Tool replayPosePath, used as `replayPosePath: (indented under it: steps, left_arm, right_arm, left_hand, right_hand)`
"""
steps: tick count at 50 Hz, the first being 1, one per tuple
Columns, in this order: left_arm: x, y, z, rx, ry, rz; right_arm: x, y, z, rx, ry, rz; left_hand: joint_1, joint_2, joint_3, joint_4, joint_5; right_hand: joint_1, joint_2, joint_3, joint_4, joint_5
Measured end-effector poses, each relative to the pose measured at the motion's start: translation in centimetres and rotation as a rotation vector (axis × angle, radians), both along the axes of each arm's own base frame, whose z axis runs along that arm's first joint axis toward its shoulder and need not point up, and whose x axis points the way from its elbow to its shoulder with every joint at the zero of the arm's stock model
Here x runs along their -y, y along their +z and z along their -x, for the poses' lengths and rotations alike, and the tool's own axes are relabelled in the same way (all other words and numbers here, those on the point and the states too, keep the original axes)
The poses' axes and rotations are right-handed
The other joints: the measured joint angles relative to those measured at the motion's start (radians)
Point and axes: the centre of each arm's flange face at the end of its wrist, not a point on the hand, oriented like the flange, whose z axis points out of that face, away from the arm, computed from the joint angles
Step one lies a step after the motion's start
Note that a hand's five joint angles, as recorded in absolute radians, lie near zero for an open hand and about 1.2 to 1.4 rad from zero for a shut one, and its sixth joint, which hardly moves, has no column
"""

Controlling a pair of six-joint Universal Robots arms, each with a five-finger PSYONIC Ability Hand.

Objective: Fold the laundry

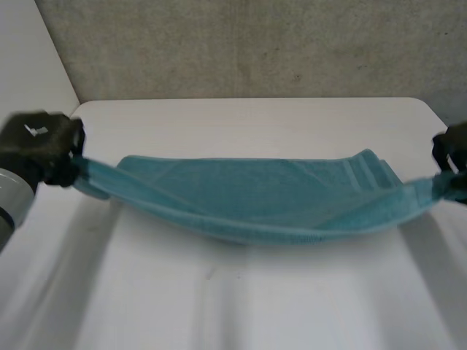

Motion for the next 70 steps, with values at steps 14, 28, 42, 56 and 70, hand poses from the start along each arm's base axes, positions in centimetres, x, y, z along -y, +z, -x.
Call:
replayPosePath:
  steps: [14, 28, 42, 56, 70]
  left_arm:
    - [7.2, -8.0, 1.2, 0.211, -0.013, -0.185]
    - [14.8, 13.6, 4.2, -0.027, 0.074, 0.769]
    - [14.5, 9.8, 3.6, -0.052, 0.088, 0.699]
    - [13.3, -7.5, 3.3, 0.008, 0.051, 0.257]
    - [7.6, -11.2, 1.6, 0.093, 0.051, 0.016]
  right_arm:
    - [5.7, -6.6, -3.3, -0.153, -0.036, -0.067]
    - [11.0, 14.9, -6.4, 0.242, -0.147, 0.981]
    - [8.8, 9.6, -6.5, 0.254, -0.099, 0.842]
    - [9.5, -7.2, -6.9, 0.166, -0.073, 0.371]
    - [4.6, -11.2, -5.6, 0.001, -0.064, 0.015]
  left_hand:
    - [0.000, 0.000, 0.000, 0.000, 0.000]
    - [0.000, 0.000, 0.001, 0.000, 0.000]
    - [0.000, 0.001, 0.001, 0.000, 0.000]
    - [0.000, 0.001, 0.001, 0.001, 0.000]
    - [0.000, 0.001, 0.001, 0.001, 0.000]
  right_hand:
    - [0.000, 0.000, 0.000, 0.000, 0.000]
    - [0.000, 0.001, 0.003, 0.000, 0.000]
    - [0.007, 0.006, 0.004, 0.000, 0.010]
    - [0.007, 0.006, 0.005, 0.000, 0.010]
    - [0.007, 0.006, 0.005, 0.000, 0.010]
